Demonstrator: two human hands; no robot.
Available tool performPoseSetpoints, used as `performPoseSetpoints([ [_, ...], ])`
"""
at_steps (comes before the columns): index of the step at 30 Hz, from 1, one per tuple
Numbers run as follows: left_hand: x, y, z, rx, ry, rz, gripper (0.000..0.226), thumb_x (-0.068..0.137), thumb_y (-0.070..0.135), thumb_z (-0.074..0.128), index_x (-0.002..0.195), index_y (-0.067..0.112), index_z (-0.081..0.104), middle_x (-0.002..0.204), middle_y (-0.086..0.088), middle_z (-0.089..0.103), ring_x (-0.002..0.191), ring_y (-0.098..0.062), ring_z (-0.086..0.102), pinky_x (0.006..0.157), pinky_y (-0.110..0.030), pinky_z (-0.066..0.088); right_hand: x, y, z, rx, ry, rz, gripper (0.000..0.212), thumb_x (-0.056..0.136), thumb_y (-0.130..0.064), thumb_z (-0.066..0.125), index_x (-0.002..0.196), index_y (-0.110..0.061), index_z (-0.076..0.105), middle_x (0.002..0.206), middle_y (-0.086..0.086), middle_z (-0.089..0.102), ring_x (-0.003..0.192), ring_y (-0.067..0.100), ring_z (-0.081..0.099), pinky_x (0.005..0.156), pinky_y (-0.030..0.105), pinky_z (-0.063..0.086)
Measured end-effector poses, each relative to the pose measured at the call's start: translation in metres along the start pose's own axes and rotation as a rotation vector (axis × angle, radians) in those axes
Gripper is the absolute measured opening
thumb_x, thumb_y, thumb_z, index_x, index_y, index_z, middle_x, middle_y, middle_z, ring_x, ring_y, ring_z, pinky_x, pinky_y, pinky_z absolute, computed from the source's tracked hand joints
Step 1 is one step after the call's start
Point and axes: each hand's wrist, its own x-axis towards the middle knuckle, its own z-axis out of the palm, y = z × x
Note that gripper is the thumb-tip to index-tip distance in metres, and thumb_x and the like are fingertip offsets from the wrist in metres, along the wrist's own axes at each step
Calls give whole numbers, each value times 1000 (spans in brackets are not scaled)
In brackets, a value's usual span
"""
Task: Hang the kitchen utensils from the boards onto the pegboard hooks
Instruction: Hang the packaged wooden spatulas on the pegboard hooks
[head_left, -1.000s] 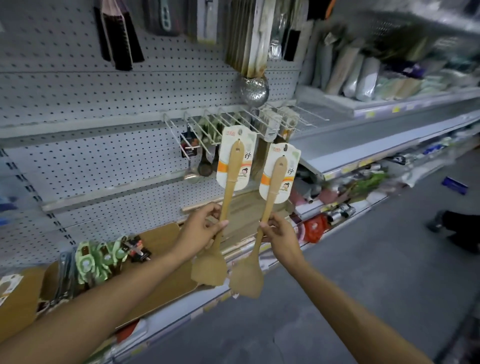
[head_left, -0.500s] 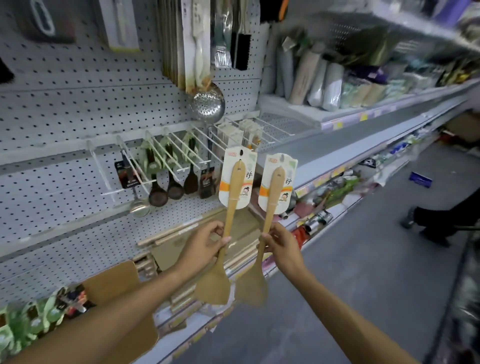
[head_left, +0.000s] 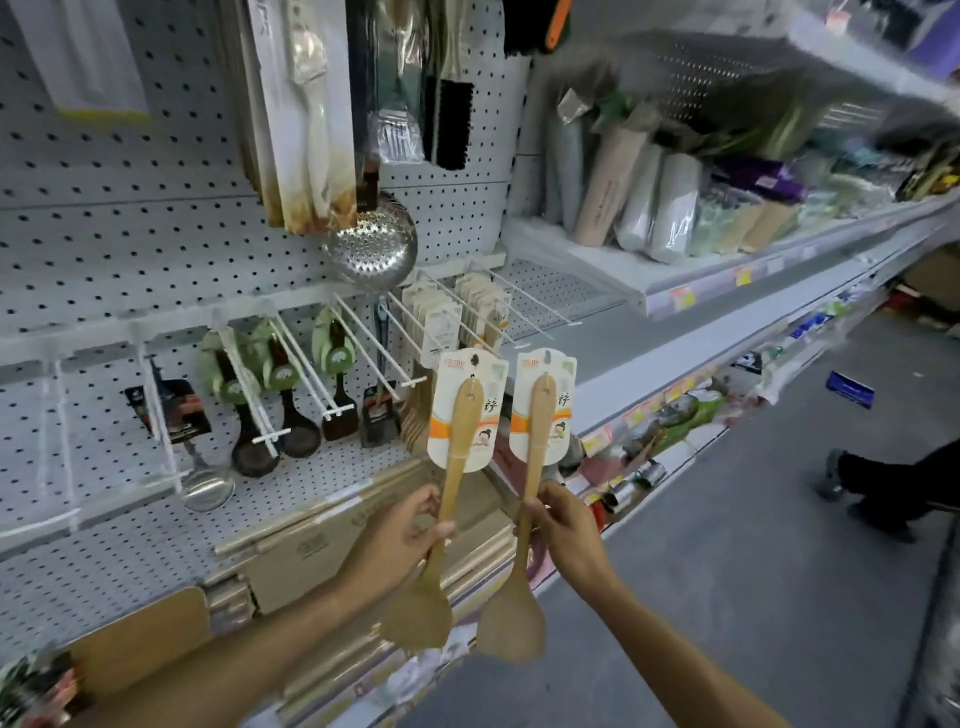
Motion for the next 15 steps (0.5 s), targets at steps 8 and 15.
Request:
performPoseSetpoints([
  [8, 62, -5, 36, 80, 38, -30, 16, 94, 19, 66, 108, 27, 63, 95, 15, 76, 92, -3, 73, 87, -38, 59, 84, 40, -50, 27, -126, 31, 20, 101, -10, 49, 81, -3, 50, 71, 17, 57, 66, 26, 59, 60, 29, 53],
  [15, 114, -3, 75, 97, 224, -52, 10, 93, 19, 68, 103, 21, 68, 96, 17, 76, 95, -2, 72, 89, -40, 59, 147, 67, -89, 35, -293, 28, 21, 100, -10, 51, 79, -6, 52, 64, 6, 55, 63, 21, 59, 64, 42, 54],
])
